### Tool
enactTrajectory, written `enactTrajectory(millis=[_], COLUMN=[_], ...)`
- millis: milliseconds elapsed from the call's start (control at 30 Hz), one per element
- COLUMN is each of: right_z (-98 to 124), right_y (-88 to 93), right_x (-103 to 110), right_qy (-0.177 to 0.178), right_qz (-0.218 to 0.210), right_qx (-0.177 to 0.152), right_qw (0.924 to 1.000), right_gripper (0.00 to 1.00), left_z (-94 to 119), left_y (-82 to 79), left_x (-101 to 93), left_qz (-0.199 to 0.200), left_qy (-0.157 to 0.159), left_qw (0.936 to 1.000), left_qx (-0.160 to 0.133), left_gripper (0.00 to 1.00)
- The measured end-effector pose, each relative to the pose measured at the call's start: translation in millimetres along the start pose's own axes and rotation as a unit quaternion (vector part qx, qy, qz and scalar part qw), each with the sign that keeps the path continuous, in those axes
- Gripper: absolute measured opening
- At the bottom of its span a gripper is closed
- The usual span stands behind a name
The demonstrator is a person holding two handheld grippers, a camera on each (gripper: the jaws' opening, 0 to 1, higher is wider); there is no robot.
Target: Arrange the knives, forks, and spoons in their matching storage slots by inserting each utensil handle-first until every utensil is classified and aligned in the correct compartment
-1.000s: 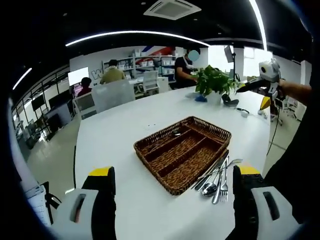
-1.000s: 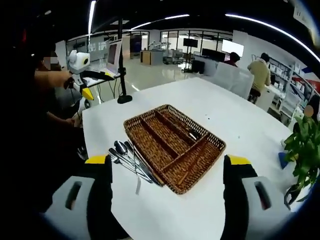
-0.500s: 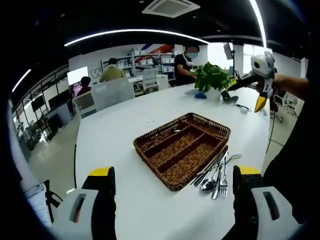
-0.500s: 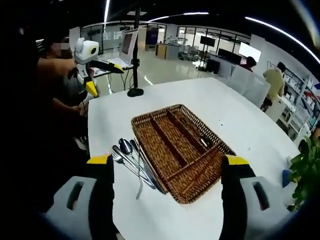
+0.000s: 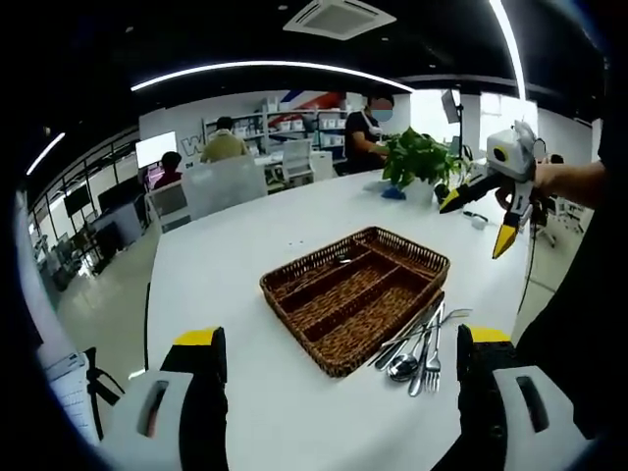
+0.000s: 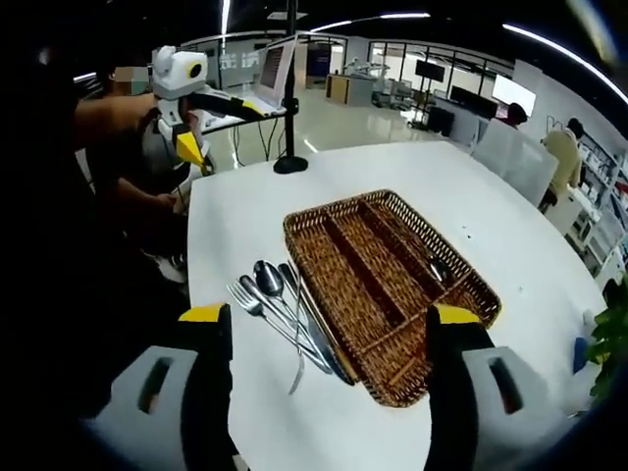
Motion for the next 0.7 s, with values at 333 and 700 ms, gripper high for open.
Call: enactTrajectory(millis=[333,700], right_z=[-18.7,-48.8], right_y=[6.5,16.6], right_x=[9.6,25.3], right_qy=[-0.030,-0.064], right_qz=[0.004,0.004], right_qx=[-0.004,0.013], right_qw=[0.9995,0.9979], right_gripper=[0.64,0.57], left_z=[5.9,10.4], left_y=[3.4,8.1], left_x=[-2.3,1.0], left_qz=[0.004,0.004], left_qy=[-0.006,-0.007], left_qw=[1.0000,1.0000], left_qx=[0.000,0.001], left_gripper=[1.00,1.00])
Point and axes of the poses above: the point that each gripper's makers call its tool centre point, and the gripper's own axes: z roughly backward along the fingers, x roughly to its left, y roughly out of its underside, the point moved 6 cm from there along z, roughly backward along the fingers, and after that the axes turned 15 degrees about z, right-handed, at the moved point
